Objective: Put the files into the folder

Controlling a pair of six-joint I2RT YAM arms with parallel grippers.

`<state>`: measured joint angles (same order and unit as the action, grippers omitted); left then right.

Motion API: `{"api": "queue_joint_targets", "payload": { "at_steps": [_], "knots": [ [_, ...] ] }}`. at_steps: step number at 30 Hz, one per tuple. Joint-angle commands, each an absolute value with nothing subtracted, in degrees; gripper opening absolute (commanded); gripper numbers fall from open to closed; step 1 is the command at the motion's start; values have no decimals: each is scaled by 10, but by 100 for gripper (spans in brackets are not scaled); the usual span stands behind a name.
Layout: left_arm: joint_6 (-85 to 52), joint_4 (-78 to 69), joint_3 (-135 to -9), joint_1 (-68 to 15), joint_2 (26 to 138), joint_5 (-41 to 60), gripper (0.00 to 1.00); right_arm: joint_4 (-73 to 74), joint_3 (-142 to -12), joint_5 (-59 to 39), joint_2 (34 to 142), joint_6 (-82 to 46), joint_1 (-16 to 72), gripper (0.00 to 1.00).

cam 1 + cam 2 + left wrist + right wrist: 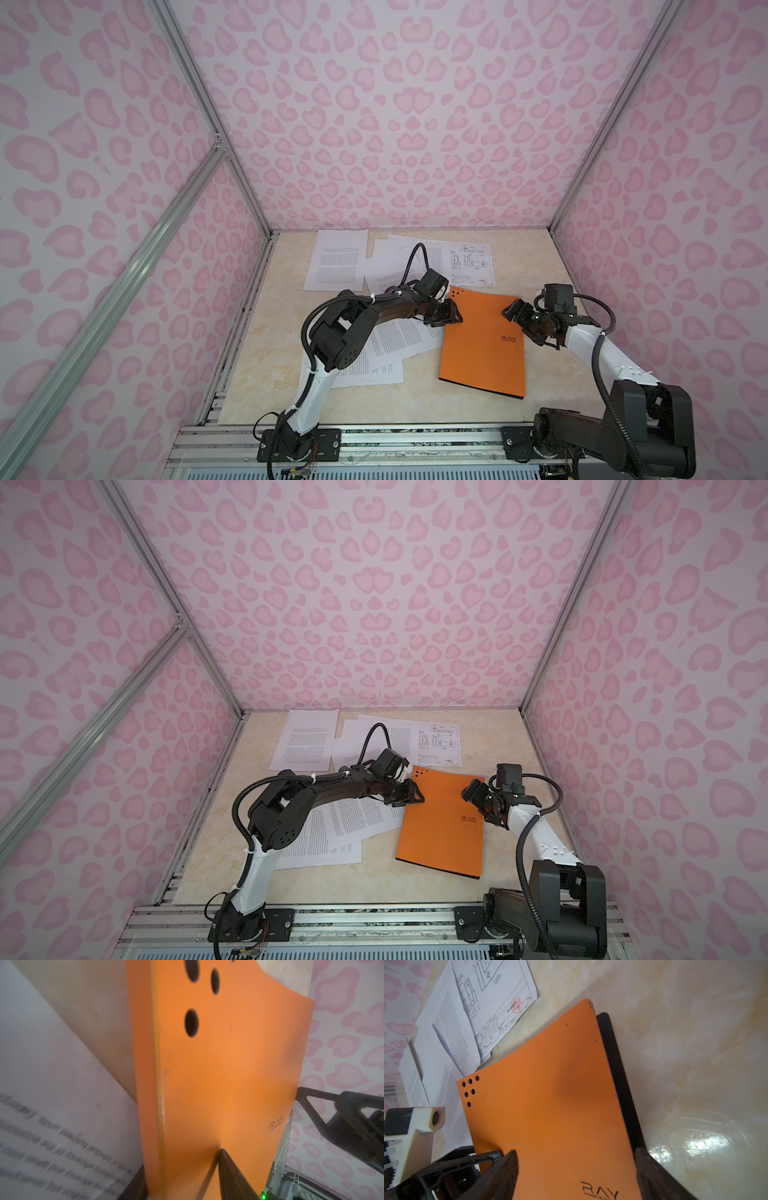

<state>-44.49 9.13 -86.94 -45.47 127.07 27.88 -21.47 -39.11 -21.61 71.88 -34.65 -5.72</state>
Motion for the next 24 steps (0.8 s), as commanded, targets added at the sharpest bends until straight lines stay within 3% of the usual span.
{"api": "queue_joint_targets", "payload": {
  "at_steps": [1,10,16,24],
  "knots": [
    [-442,126,-861,-459,1280,248,50,-210,-399,-302,707,-342,-45,87],
    [-458,94,-850,-444,1273,270,54,-70,-359,-469,603,-385,-42,91],
    [-459,58,-846,-432,1263,306,57,-32,-335,-476,570,-417,-24,94],
    [-473,38,-849,-417,1254,317,58,-99,-369,-462,597,-380,5,88]
  ]
}}
